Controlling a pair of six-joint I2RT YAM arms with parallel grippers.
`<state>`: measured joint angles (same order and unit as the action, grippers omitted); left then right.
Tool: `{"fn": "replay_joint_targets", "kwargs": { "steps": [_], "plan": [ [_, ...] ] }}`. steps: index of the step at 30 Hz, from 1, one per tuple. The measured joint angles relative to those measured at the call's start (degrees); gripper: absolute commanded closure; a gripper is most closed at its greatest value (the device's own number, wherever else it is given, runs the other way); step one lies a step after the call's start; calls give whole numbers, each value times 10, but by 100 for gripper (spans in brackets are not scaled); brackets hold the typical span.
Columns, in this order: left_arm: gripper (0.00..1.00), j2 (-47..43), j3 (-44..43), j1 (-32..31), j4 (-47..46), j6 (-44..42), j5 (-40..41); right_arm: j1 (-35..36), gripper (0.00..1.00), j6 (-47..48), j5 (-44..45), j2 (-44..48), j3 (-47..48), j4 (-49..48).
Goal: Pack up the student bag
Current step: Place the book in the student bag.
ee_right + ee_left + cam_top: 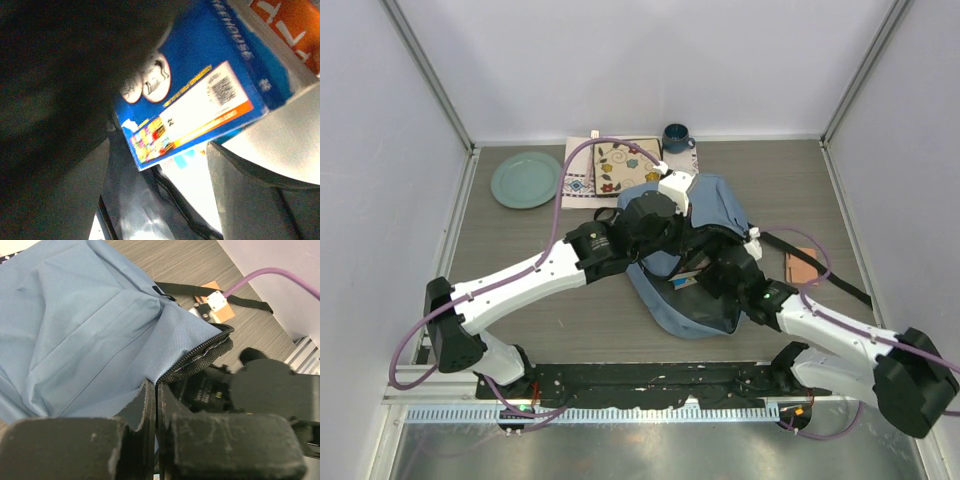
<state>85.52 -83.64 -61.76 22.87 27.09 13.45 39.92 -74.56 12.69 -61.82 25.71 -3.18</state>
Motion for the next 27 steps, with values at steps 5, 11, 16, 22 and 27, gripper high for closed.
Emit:
{"fn": "replay_joint_targets", "kwargs": {
  "steps": [5, 11, 16, 22, 27],
  "plan": [
    [100, 0, 9, 0, -2, 5, 0, 0, 14, 55, -6, 118, 5, 122],
    [100, 0, 18, 0, -8, 13, 0, 0, 14, 88, 1, 236, 23, 251],
    [100, 0, 25, 0, -14, 24, -4, 0, 14, 89, 32, 313, 45, 384],
    [100, 12, 33, -2, -28, 39, -28, 0, 14, 66, 134, 426, 112, 530],
    [100, 57, 33, -24, -31, 45, -45, 0, 14, 53, 238, 450, 179, 598]
  ]
}}
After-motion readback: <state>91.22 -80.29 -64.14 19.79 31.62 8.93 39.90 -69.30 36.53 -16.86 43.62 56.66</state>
